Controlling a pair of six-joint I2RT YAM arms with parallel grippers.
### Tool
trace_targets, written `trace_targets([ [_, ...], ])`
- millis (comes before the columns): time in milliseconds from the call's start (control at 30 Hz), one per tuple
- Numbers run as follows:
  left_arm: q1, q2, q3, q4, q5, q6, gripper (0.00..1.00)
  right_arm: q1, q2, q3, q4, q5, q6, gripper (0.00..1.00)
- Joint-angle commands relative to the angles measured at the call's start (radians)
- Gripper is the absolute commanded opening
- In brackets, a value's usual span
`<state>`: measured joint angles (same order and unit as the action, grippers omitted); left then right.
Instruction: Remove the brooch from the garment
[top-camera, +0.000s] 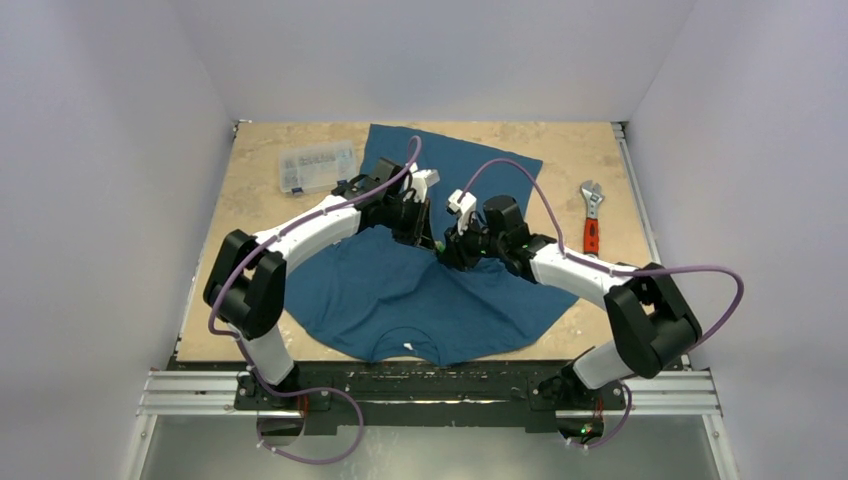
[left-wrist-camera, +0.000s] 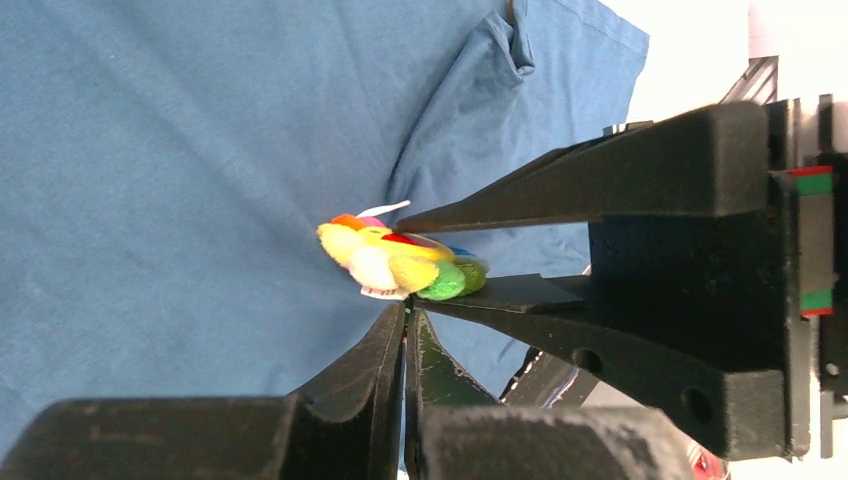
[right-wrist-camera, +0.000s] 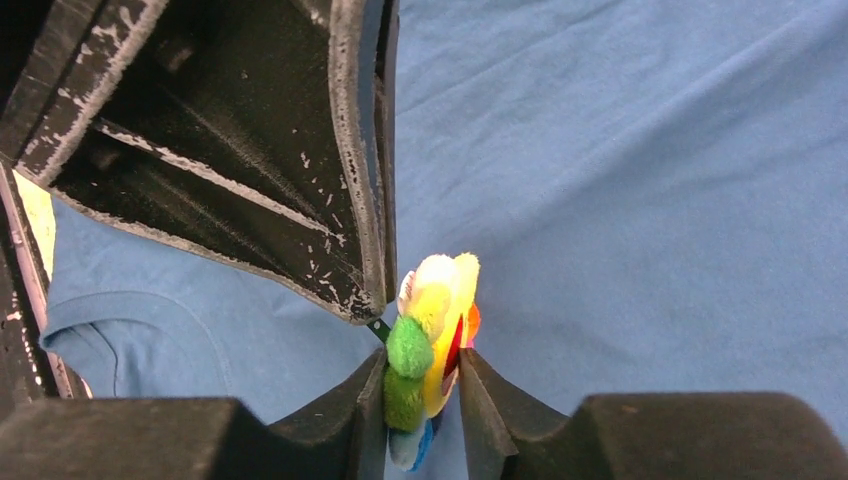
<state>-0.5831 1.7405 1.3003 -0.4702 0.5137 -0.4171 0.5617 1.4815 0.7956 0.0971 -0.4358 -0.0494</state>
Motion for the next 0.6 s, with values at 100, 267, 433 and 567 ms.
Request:
trace_targets([
  [100,-0.004,0.005,0.032,0.042,0.084,-0.052,0.0,0.007,0.002,0.004,0.06,-0.015,-0.015,0.09],
  [267,0.021,-0.073,-0.043,0.136,0.078,-0.062,0.38,0.006,-0.013,-0.013,0.087,-0.09,0.0,0.0],
  [433,0.064,-0.227,-0.167,0.239,-0.004,0.005,0.74,-0.004,-0.008,-0.023,0.089,-0.17,0.003,0.0],
  [567,0.08,-0.317,-0.278,0.298,-0.021,0.087,0.75,-0.031,-0.001,-0.034,0.114,-0.238,0.065,0.0],
])
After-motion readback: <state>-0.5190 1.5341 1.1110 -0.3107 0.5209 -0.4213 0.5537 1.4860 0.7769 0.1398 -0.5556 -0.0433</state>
